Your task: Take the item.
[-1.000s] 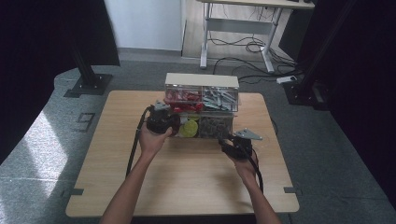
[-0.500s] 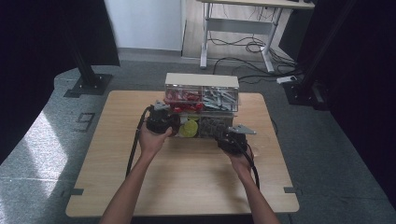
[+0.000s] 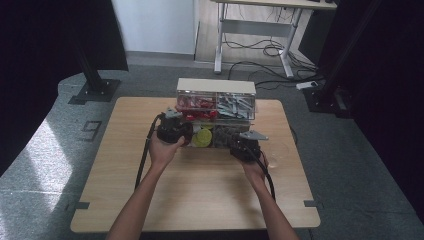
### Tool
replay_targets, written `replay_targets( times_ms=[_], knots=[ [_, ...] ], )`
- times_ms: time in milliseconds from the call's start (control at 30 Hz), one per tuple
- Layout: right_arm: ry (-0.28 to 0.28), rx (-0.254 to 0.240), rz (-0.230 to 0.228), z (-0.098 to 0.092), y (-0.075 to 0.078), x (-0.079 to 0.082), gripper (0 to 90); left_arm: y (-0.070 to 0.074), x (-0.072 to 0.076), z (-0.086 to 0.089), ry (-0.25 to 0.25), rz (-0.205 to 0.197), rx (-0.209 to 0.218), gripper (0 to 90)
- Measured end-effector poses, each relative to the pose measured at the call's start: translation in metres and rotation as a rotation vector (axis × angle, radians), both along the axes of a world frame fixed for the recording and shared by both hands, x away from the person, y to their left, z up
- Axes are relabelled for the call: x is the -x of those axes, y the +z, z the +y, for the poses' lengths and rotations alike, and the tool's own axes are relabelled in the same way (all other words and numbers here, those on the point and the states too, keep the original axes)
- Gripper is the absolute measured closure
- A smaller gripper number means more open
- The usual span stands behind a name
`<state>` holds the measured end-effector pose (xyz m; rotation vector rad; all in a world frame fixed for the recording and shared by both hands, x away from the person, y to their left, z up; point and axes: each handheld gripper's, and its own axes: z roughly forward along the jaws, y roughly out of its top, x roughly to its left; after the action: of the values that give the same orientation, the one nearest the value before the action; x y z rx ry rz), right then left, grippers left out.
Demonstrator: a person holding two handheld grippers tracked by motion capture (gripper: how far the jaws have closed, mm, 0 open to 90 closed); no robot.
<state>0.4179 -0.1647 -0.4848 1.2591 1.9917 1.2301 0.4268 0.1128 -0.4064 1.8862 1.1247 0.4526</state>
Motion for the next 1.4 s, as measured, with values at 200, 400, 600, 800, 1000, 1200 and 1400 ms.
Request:
replay_targets(
  times_ms=[200, 400, 600, 800, 1000, 1200, 1400],
  knots=[
    [0.000, -0.021, 0.009, 0.001, -0.004, -0.006, 60.0, 0.001, 0.000, 0.002, -0.004, 0.000, 0.002, 89.9],
    [-0.004, -0.019, 0.009, 0.002, -0.008, -0.012, 60.0, 0.000, 0.000, 0.002, -0.006, 0.002, 0.004, 89.8],
    [-0.005, -0.029, 0.022, 0.004, -0.008, -0.016, 59.1, 0.000, 0.000, 0.002, -0.005, 0.004, 0.007, 89.7],
    [-0.006, -0.019, 0.033, 0.007, -0.008, -0.022, 59.5, 0.000, 0.000, 0.001, -0.002, 0.007, 0.008, 89.4],
    [0.016, -0.017, 0.041, 0.010, -0.013, -0.026, 79.7, 0.000, 0.000, 0.000, -0.003, 0.008, 0.018, 89.0],
    [0.045, -0.003, 0.027, 0.010, -0.010, -0.024, 88.4, 0.000, -0.001, 0.000, -0.004, 0.011, 0.021, 89.0],
    [0.063, 0.009, 0.011, 0.008, -0.005, -0.019, 88.6, 0.000, 0.000, -0.001, -0.005, 0.009, 0.018, 88.9]
  ],
)
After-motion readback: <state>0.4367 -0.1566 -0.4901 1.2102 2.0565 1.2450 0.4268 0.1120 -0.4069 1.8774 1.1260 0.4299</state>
